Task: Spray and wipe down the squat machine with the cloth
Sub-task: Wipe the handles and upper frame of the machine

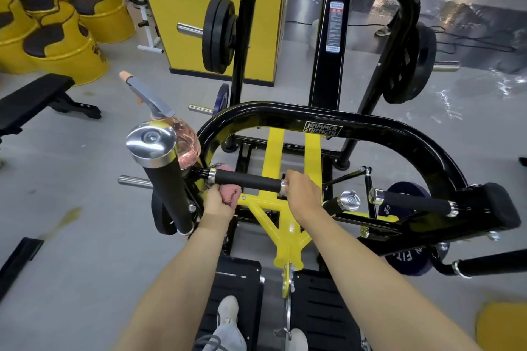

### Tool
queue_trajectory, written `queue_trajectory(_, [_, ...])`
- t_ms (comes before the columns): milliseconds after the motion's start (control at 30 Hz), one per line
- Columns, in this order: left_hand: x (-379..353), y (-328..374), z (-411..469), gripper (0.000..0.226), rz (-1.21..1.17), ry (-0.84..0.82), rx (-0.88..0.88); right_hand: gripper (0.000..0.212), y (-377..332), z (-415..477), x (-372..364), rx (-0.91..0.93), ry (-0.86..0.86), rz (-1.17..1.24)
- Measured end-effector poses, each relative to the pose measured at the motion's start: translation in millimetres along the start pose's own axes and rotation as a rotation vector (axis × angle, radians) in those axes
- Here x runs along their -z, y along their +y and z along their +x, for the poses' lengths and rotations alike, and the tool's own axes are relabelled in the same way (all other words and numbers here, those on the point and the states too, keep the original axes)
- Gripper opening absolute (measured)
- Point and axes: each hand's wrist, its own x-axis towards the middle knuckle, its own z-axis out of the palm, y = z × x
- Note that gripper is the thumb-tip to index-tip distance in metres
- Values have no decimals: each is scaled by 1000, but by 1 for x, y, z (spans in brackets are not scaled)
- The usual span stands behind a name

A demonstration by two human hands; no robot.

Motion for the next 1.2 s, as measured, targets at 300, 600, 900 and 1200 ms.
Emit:
queue_trajectory(300, [12,-11,9,17,105,61,-121,17,2,0,0,27,11,29])
queue_trajectory(600, [-20,-80,5,35,361,-77,23,17,1,1,-4,2,12,70])
queue_trajectory(900, [-28,-95,-2,35,155,-85,148,13,2,0,-4,25,14,48])
queue_trajectory(1200, [12,-16,4,39,-216,-85,-4,14,1,1,-5,10,25,-4])
